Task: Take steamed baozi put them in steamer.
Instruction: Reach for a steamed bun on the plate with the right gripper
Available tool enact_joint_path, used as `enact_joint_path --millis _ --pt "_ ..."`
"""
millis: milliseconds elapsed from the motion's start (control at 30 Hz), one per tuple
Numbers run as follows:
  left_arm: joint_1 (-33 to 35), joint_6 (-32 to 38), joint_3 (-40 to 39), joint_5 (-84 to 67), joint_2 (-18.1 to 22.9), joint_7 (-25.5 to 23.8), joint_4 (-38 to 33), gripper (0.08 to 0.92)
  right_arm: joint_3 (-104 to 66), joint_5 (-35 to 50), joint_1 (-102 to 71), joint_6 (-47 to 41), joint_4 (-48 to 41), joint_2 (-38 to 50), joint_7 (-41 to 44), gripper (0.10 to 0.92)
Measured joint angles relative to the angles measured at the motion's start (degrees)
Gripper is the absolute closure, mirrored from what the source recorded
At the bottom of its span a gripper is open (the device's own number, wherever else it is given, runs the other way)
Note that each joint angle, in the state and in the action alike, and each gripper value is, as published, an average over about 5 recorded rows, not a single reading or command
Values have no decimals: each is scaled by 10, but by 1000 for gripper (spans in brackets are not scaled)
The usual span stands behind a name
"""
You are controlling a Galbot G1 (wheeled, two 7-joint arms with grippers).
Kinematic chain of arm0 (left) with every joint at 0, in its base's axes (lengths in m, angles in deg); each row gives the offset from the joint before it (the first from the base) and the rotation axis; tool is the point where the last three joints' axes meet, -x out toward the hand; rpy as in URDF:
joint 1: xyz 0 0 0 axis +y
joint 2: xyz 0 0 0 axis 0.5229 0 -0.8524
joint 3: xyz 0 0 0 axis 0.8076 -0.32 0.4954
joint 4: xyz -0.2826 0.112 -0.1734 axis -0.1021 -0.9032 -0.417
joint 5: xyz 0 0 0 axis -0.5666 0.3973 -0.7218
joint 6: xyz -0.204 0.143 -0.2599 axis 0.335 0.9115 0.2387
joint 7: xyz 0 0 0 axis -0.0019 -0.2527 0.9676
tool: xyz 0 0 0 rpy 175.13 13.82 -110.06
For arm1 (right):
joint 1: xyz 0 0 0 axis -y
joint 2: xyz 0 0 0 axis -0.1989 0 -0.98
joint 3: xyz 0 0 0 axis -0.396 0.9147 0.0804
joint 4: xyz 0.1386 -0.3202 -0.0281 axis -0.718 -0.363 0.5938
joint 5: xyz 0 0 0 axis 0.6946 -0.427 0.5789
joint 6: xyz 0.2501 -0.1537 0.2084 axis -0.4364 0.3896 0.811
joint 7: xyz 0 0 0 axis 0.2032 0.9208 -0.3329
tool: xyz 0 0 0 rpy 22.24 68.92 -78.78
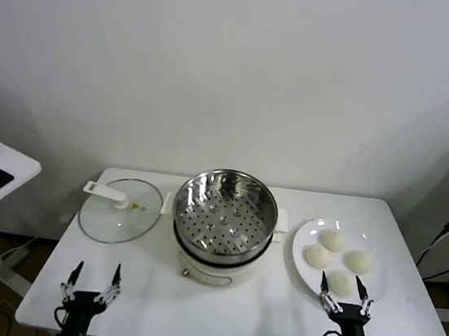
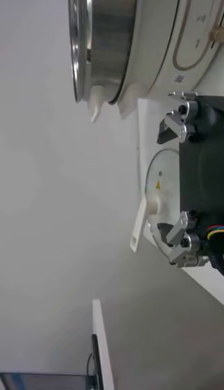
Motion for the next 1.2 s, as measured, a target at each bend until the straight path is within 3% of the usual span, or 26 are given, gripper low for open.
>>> enact_joint_path --millis 300,600,900,1200 --pt "-3 4 -4 0 0 0 2 177 34 13 100 -143 -8 111 21 203" --pt "-7 5 -8 3 0 -1 3 177 127 -2 233 -246 -65 259 109 203" --pt "-5 12 -9 11 0 -2 6 177 299 -63 428 -222 -150 382 288 203" --pt "1 21 -13 19 0 -2 7 177 530 -104 658 -148 -250 425 469 203"
